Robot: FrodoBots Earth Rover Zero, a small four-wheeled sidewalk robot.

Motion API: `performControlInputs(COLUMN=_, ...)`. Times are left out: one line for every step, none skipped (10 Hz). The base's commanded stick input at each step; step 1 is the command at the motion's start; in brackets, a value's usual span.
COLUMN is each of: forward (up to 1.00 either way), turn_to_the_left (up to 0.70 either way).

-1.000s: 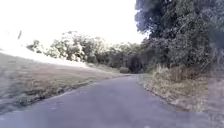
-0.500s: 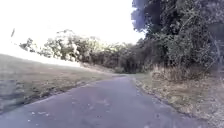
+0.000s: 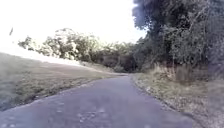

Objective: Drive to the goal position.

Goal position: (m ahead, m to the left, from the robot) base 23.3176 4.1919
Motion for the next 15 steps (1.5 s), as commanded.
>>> performControlInputs(forward=1.00, turn_to_the_left=0.00)
performControlInputs(forward=1.00, turn_to_the_left=0.00)
performControlInputs(forward=1.00, turn_to_the_left=0.00)
performControlInputs(forward=1.00, turn_to_the_left=0.00)
performControlInputs(forward=1.00, turn_to_the_left=0.00)
performControlInputs(forward=1.00, turn_to_the_left=0.00)
performControlInputs(forward=1.00, turn_to_the_left=0.00)
performControlInputs(forward=1.00, turn_to_the_left=0.00)
performControlInputs(forward=1.00, turn_to_the_left=0.00)
performControlInputs(forward=1.00, turn_to_the_left=0.00)
performControlInputs(forward=1.00, turn_to_the_left=0.00)
performControlInputs(forward=1.00, turn_to_the_left=0.00)
performControlInputs(forward=1.00, turn_to_the_left=0.00)
performControlInputs(forward=1.00, turn_to_the_left=0.00)
performControlInputs(forward=1.00, turn_to_the_left=0.00)
